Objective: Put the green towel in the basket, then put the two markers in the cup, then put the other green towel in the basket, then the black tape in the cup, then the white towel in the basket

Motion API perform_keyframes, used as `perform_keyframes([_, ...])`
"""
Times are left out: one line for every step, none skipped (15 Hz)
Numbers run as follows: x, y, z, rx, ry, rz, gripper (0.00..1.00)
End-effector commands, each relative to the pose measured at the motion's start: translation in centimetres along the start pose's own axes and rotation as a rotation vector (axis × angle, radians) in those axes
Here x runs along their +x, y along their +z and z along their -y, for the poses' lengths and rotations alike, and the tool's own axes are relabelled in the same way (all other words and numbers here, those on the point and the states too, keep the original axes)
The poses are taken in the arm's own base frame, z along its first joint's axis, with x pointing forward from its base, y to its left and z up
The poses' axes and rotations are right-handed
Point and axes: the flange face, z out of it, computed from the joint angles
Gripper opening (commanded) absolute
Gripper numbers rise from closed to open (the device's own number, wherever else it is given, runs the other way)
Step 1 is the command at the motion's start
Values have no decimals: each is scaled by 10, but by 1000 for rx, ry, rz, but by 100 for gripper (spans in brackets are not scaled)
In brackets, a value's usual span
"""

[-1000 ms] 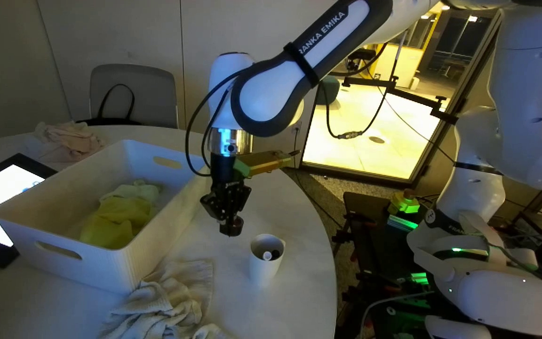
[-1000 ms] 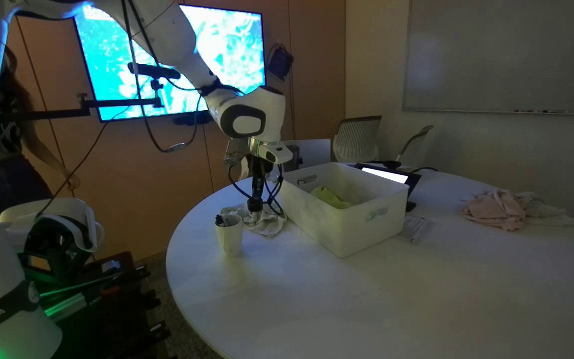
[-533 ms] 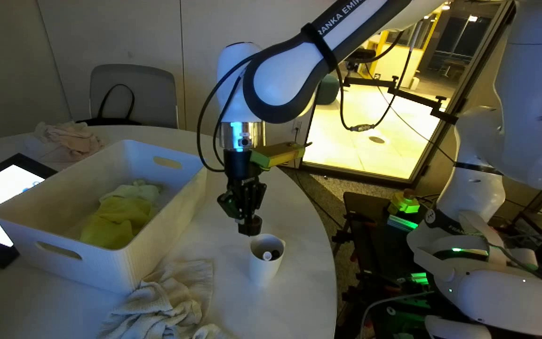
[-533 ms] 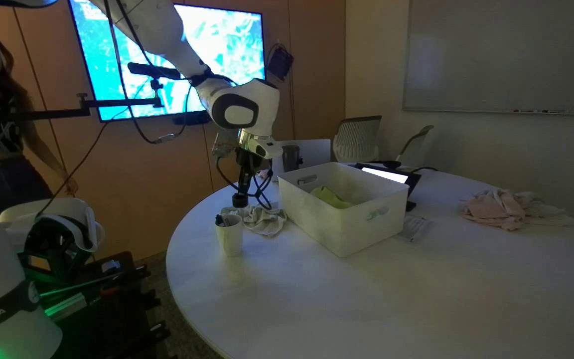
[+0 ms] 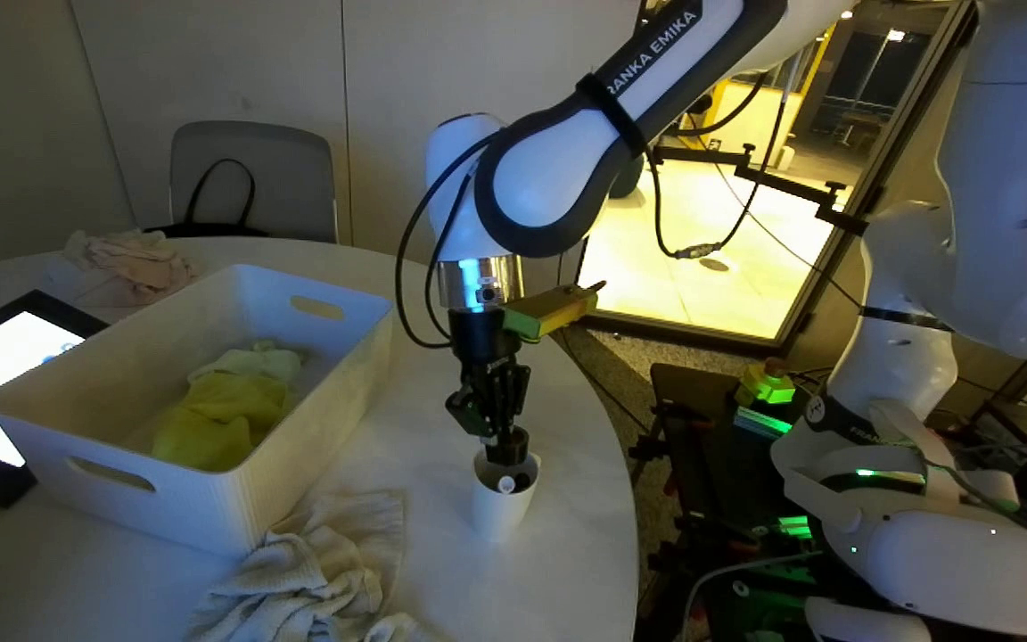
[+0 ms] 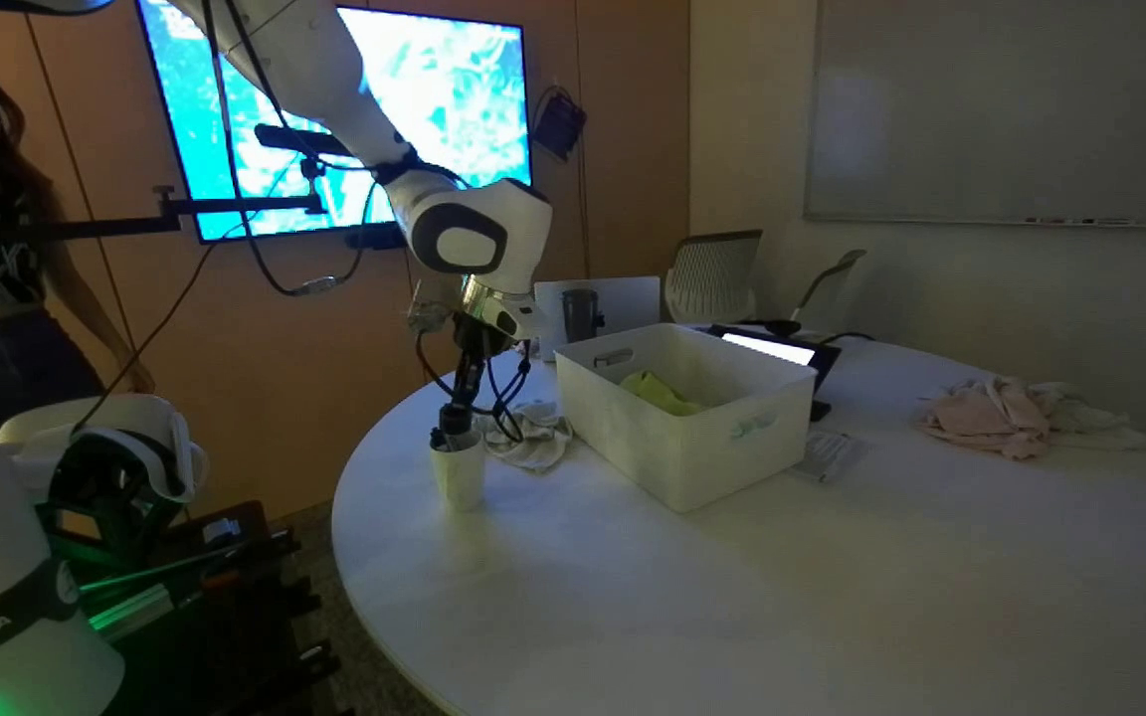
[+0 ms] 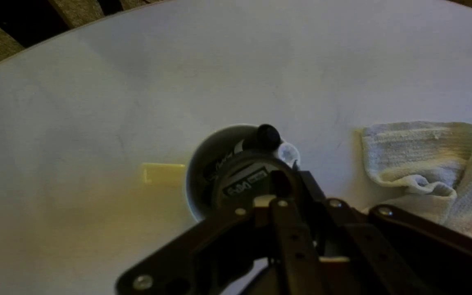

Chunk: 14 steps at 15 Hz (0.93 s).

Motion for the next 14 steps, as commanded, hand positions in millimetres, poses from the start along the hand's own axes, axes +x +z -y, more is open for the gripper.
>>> perform_keyframes([-6,1,0,37,-49,39,8])
perform_keyframes([-7,2,0,43,-65,46,8])
perform_keyframes([-8,4,1,54,-92,58,8])
perform_keyframes([-8,6,1,61,-111,70,8])
perform_keyframes([-8,6,1,75,-131,86,8])
perform_keyframes([-8,7,1,89,-149,101,8])
perform_keyframes([-8,8,0,106,-165,117,8])
perform_keyframes([-8,8,-1,124,-179,132,8])
perform_keyframes([-7,8,-3,142,-190,149,8])
perform_keyframes([-7,9,-5,157,-201,165,8])
perform_keyframes([-5,8,-8,178,-212,181,8])
perform_keyframes([-3,8,-10,196,-215,196,8])
perform_keyframes([-1,8,-13,214,-229,211,8])
perform_keyframes([1,8,-15,231,-236,224,8])
